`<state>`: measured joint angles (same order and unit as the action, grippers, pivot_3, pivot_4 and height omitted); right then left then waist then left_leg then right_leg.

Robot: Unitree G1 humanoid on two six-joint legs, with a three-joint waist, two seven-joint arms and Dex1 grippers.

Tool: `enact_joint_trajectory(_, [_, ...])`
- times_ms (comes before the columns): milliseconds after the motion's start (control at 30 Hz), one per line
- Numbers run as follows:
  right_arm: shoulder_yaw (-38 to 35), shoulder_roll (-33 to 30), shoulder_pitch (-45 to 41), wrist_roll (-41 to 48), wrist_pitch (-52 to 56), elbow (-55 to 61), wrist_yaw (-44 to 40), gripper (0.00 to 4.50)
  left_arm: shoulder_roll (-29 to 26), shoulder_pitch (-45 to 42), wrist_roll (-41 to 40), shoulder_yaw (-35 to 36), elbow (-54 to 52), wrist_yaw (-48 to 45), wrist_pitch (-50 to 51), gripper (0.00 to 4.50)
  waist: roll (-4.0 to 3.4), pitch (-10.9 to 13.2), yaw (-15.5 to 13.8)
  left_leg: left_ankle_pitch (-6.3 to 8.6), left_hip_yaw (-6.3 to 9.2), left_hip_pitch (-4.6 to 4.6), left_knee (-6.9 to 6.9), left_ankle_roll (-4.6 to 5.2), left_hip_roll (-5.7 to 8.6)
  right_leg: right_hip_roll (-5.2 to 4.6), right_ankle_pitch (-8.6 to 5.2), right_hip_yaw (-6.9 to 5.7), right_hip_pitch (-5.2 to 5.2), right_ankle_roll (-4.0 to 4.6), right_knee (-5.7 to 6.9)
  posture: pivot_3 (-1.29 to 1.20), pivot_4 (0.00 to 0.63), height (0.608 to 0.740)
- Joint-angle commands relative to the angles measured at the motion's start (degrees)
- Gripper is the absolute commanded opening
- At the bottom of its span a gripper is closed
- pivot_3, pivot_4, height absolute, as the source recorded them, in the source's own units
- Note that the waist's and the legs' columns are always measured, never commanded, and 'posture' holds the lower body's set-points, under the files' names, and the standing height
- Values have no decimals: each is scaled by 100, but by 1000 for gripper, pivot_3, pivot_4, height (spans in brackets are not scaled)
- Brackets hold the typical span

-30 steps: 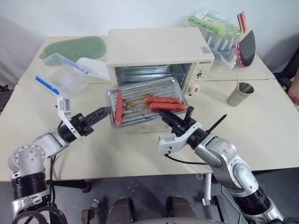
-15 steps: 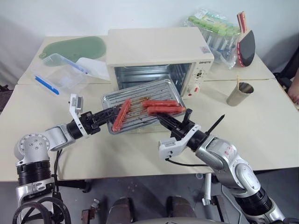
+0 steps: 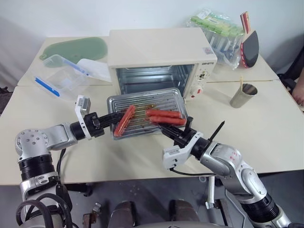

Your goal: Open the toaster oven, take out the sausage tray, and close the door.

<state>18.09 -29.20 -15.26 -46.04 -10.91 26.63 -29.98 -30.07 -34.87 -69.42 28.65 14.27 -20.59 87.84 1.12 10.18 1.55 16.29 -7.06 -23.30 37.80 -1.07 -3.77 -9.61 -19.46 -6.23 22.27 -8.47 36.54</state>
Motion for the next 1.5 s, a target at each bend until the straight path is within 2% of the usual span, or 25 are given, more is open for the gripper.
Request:
enact_joint_trajectory(33, [-252,48,-172,536,-220,373,111,0,161,137,187,42,-207,620,370,8,0,0,0,0,1,0,0,0,0,0,0,0,-1,0,0,0,150,740])
enact_joint_trajectory(500, [-194,-91,-225,1244,-316,285,-483,0,262,425,-646,152,-175,1787,466,8,1,-1,-8,0,13,1,8,0,1,0,0,0,-12,0,-1,0,150,740])
enact_joint_trajectory(633, [-155,-223,-218,1460,-478,296,-651,1155,378,370,-780,353,33,2067,466,0,2,-1,-10,1,16,3,10,1,2,0,0,0,-17,0,-2,0,150,740])
enact_joint_trajectory(967, [-113,-750,-137,2208,-936,210,-1253,4471,600,341,-1417,587,253,2758,397,0,5,-2,-17,1,24,13,12,2,2,0,0,-3,-37,0,-12,0,150,740])
enact_joint_trajectory(1067, [-156,-868,-267,2630,-1131,170,-1377,4471,584,386,-1696,580,273,2954,314,0,6,-2,-16,2,30,17,15,3,2,0,0,-6,-48,0,-16,0,150,740])
enact_joint_trajectory(1200, [-311,-965,-426,3057,-743,76,-1640,4471,545,609,-2473,460,171,3164,54,0,6,-2,-14,2,32,23,15,3,2,0,0,-6,-54,0,-18,0,150,740])
enact_joint_trajectory(1400, [-654,-1220,-530,3901,41,19,-2121,4471,239,1147,-3996,-101,-173,3592,-734,0,6,-2,-25,3,40,23,16,5,2,0,0,-5,-63,0,-32,0,150,740])
enact_joint_trajectory(1500, [-838,-1418,-513,4227,275,-24,-2356,4471,127,1394,-4349,-272,-386,3583,-1051,0,6,-2,-55,4,52,23,17,7,2,0,0,-5,-66,0,-35,0,150,740])
